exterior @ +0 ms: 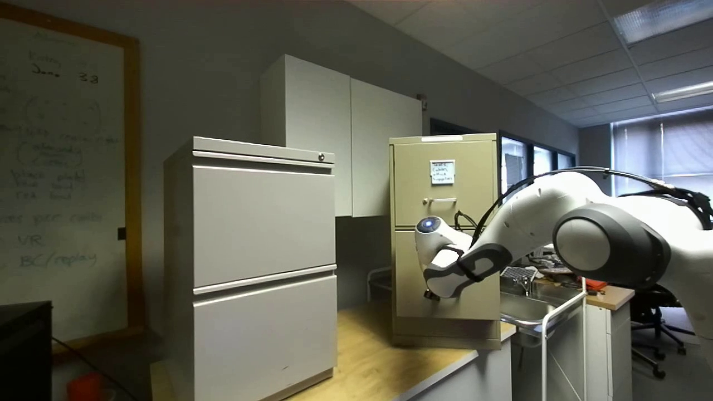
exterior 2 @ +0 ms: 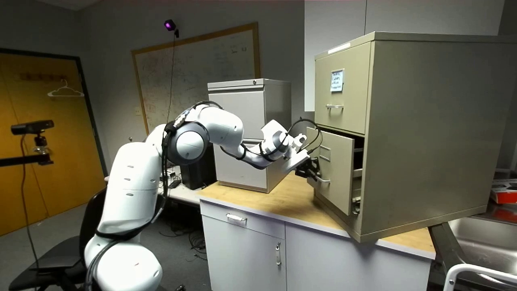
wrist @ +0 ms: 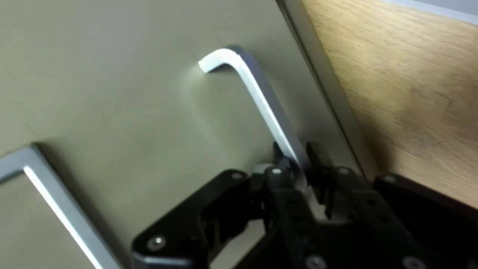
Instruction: Open the bottom drawer of the beige file cabinet
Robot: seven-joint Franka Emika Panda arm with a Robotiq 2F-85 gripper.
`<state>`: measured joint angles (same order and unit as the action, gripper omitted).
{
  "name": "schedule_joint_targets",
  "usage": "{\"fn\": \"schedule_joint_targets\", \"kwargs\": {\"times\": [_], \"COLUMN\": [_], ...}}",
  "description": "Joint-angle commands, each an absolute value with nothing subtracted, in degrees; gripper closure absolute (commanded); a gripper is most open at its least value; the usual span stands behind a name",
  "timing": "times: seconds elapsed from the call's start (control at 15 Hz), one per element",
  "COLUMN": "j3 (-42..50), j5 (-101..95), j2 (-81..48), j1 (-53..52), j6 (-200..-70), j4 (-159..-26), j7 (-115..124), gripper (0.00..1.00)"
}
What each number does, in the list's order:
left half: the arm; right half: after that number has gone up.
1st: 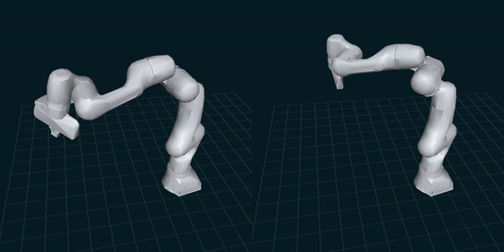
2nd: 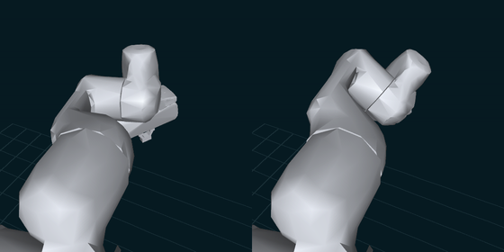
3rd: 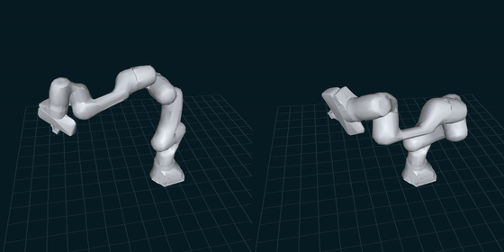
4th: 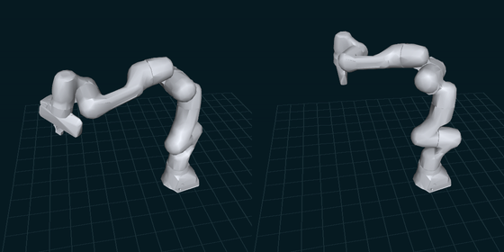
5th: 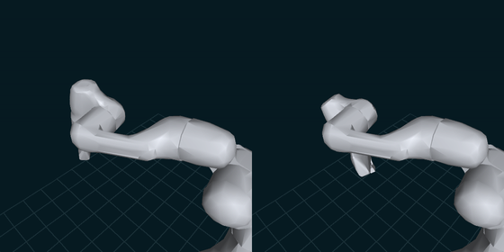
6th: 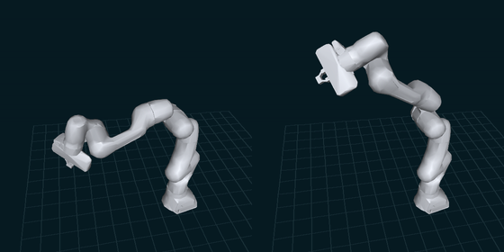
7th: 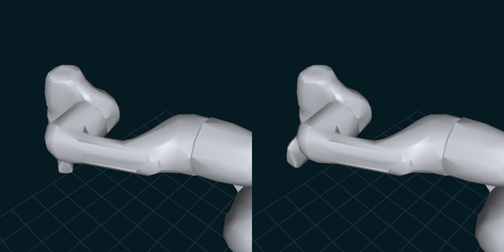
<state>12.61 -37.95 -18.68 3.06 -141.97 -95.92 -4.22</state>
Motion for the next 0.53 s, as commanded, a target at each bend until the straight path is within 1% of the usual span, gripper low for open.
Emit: {"fn": "schedule_joint_targets", "kwargs": {"times": [0.0,0.07,0.13,0.27,0.33,0.4,0.47], "j3": [8.15,7.82,9.44,8.52,6.64,6.24,6.90], "j5": [-36.32,-36.49,-38.61,-38.55,-36.67,-36.60,-38.22], "j2": [-12.83,-12.00,-11.60,-9.78,-8.16,-7.14,-6.31], "j1": [1.60,1.30,-1.05,-1.41,0.21,0.07,-1.51], "j6": [-144.32,-143.80,-135.29,-133.02,-140.00,-139.49,-131.07], "j4": [-106.73,-107.75,-106.84,-108.68,-111.81,-113.07,-112.52], "j7": [-3.38,-3.73,6.47,10.00,1.10,0.63,10.38], "gripper": [0.95,0.95,0.95,0.95,0.95,0.95,0.95]}}
